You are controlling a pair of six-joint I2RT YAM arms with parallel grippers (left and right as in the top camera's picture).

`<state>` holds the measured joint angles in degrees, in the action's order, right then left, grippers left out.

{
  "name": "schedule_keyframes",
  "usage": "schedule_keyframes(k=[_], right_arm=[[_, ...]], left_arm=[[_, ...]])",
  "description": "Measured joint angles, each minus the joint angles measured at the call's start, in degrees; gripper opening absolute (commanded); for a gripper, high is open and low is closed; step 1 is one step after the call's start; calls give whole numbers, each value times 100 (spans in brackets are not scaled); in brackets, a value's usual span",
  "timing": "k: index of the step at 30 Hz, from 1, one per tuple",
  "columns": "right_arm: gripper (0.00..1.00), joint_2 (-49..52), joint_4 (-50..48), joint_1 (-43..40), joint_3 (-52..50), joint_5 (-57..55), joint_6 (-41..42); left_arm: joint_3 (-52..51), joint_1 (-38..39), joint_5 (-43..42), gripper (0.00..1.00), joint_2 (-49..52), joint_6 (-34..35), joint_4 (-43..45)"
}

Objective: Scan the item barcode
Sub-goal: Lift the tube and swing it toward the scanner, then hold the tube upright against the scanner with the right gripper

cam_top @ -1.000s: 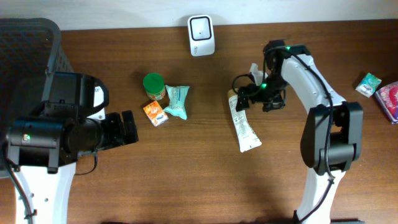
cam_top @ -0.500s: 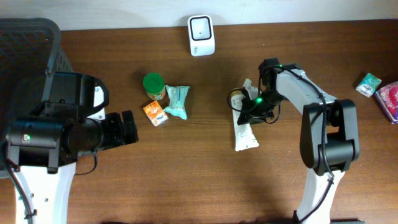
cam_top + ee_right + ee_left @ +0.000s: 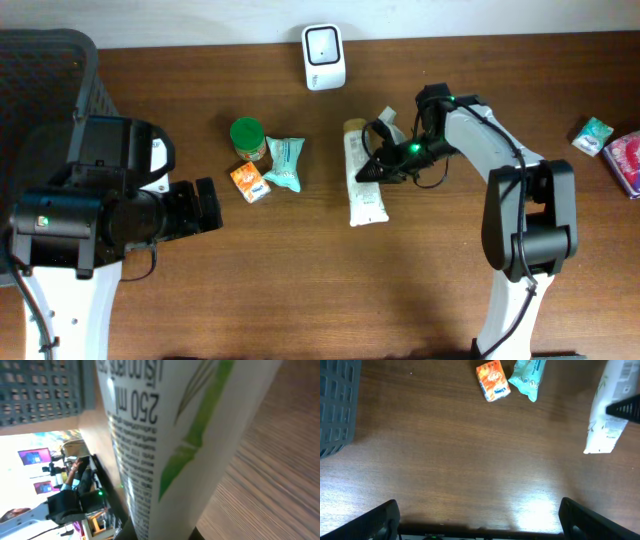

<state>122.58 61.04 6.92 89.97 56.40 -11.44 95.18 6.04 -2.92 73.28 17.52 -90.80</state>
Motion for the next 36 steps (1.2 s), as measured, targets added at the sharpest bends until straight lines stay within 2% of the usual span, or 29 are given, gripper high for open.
schedule_keyframes(k=[9,19,36], right_arm=[[4,0,-57,352,549,629,-225],[4,0,-734,487,623,1624,-229],[4,0,-1080,595,625,1722,-514]], left_arm=[[0,0,2,99,0,0,0],[0,0,0,99,0,0,0],[0,0,2,99,0,0,0]])
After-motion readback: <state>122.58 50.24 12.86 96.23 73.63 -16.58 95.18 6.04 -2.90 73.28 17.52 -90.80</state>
